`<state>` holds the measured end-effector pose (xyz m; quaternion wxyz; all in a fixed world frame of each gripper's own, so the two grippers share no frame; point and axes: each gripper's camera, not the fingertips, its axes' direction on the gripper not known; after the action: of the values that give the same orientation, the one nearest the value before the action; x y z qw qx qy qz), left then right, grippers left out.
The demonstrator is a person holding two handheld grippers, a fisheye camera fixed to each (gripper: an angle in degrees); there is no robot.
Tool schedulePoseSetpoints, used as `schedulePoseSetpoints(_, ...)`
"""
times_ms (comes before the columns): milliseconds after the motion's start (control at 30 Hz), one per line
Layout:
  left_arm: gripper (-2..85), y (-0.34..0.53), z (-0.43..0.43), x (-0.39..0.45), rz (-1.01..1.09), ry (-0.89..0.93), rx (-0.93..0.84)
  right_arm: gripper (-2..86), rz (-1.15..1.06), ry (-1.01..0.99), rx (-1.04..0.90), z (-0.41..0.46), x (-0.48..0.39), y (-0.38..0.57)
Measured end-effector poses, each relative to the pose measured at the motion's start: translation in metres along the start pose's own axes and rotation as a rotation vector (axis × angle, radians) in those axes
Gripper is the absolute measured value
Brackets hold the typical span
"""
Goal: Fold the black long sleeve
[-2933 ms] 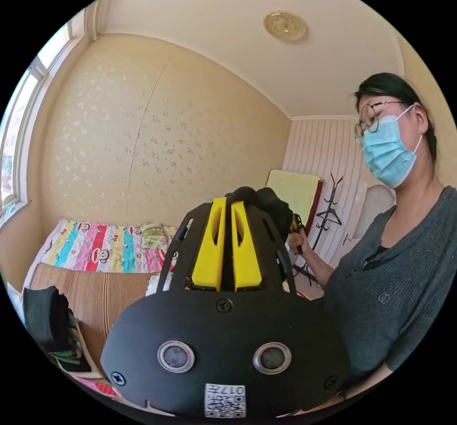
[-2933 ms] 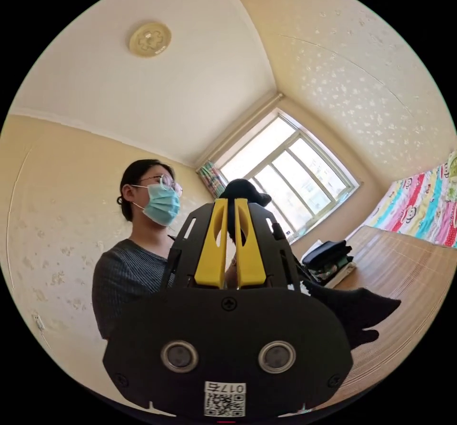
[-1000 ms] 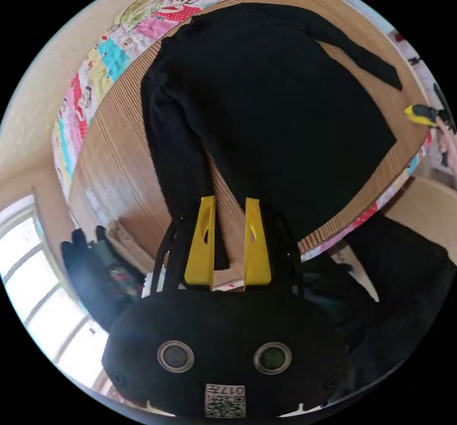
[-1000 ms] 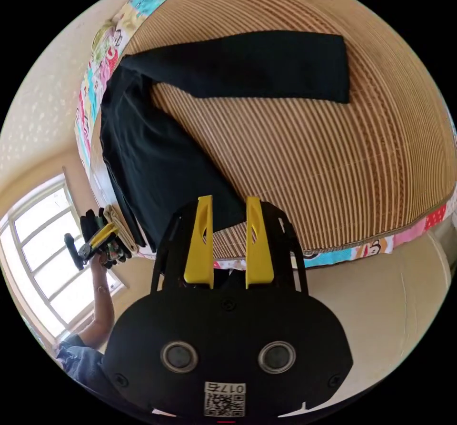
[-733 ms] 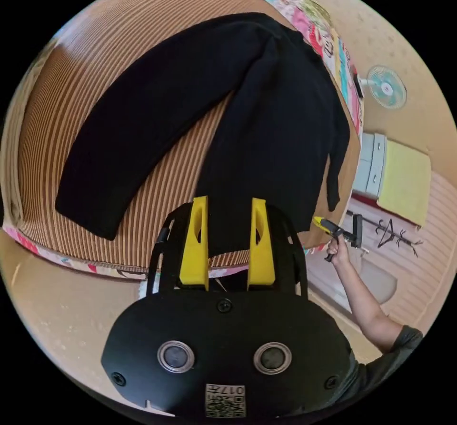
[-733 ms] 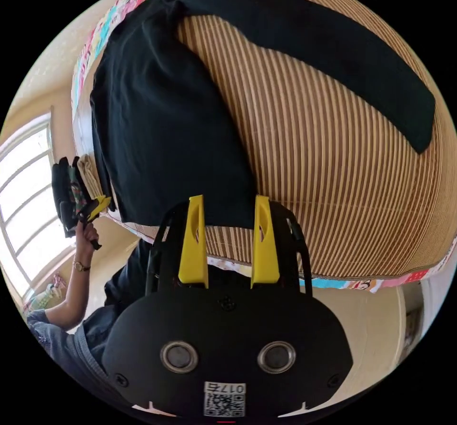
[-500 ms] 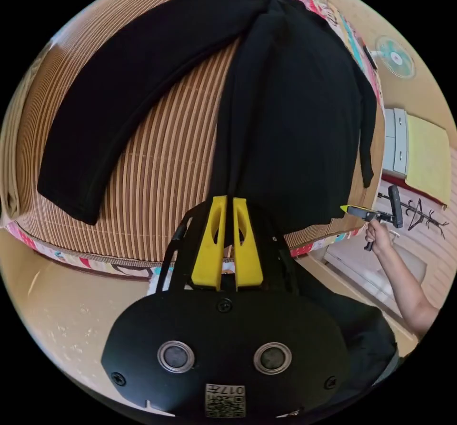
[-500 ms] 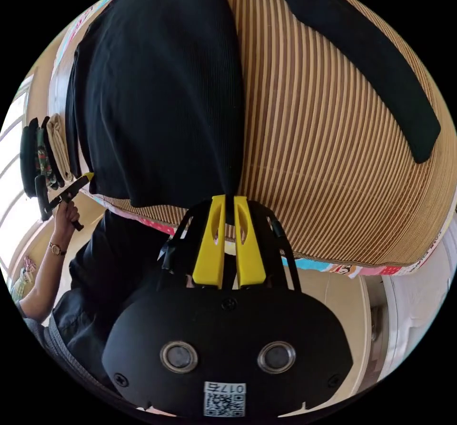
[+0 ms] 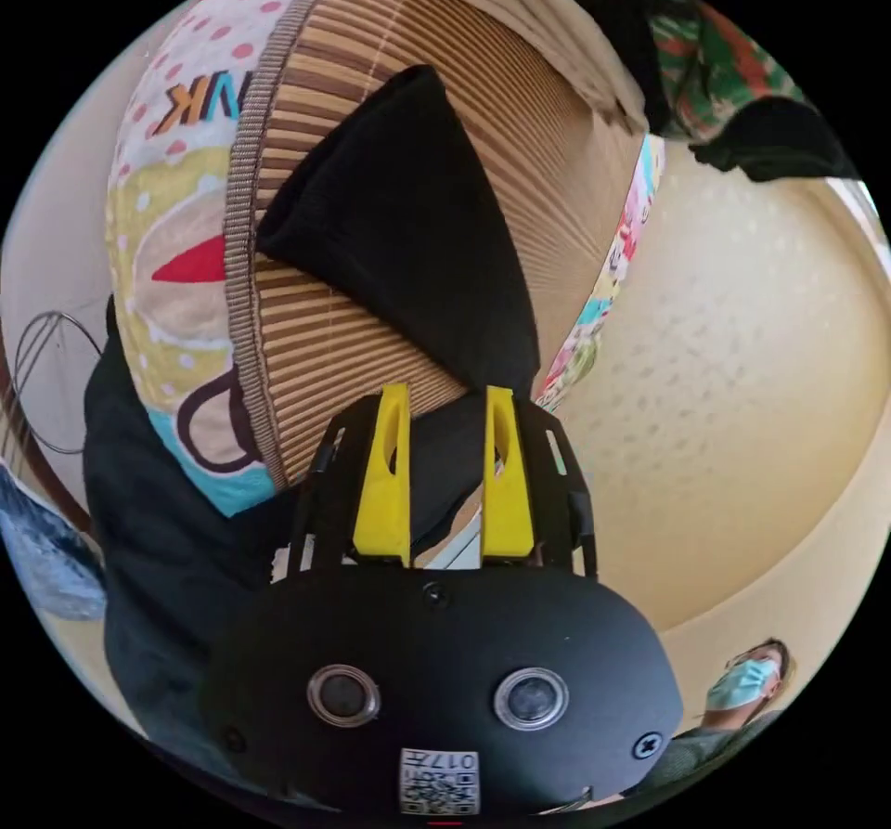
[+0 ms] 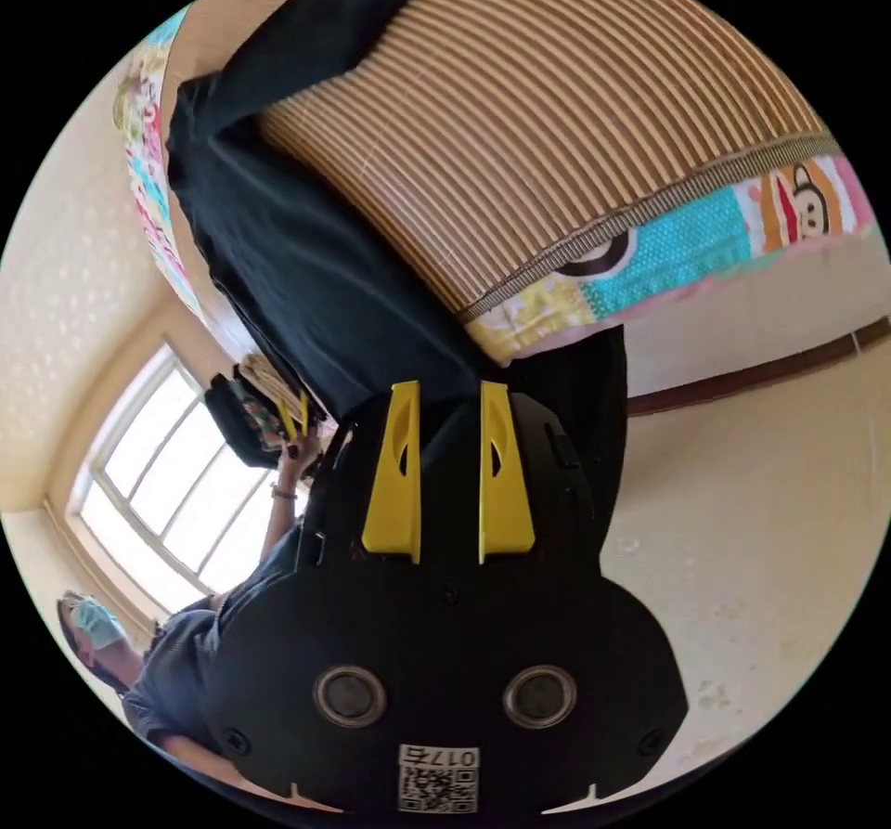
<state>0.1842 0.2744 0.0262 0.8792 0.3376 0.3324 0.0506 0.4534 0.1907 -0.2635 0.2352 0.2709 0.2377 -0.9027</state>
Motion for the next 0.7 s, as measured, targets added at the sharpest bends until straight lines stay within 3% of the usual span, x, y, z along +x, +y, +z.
schedulePoseSetpoints(167, 6.7, -0.028, 0.037, -0.015, -0.186, 0.049, 0.101, 11.0, 0.121, -0.379, 0.081, -0.054, 0.039, 0.016)
schedulePoseSetpoints(267, 3.9, -0.027, 0.044, -0.024, -0.307, 0.041, 0.148, 11.6, 0.132, -0.496, 0.102, -0.069, 0.045, 0.018)
schedulePoseSetpoints(333, 3.8, -0.025, 0.040, -0.006, -0.217, 0.107, 0.164, 11.9, 0.132, -0.559, 0.119, -0.077, 0.046, 0.018)
schedulePoseSetpoints(433, 3.7, -0.012, 0.018, 0.084, 0.170, 0.010, 0.154, 12.2, 0.142, -0.650, 0.149, -0.090, 0.052, 0.016)
schedulePoseSetpoints(500, 3.8, 0.033, 0.013, 0.178, 0.583, -0.127, 0.185, 12.3, 0.151, -0.691, 0.164, -0.097, 0.056, 0.013)
schedulePoseSetpoints(533, 3.8, 0.048, 0.017, 0.200, 0.690, -0.156, 0.185, 12.4, 0.154, -0.713, 0.171, -0.101, 0.058, 0.010)
schedulePoseSetpoints(600, 4.3, 0.119, 0.057, 0.262, 1.063, -0.263, 0.121, 12.6, 0.145, -0.740, 0.179, -0.108, 0.059, 0.007)
schedulePoseSetpoints(700, 6.9, 0.212, 0.139, 0.274, 1.400, -0.287, -0.080, 13.1, 0.118, -0.776, 0.212, -0.123, 0.062, 0.004)
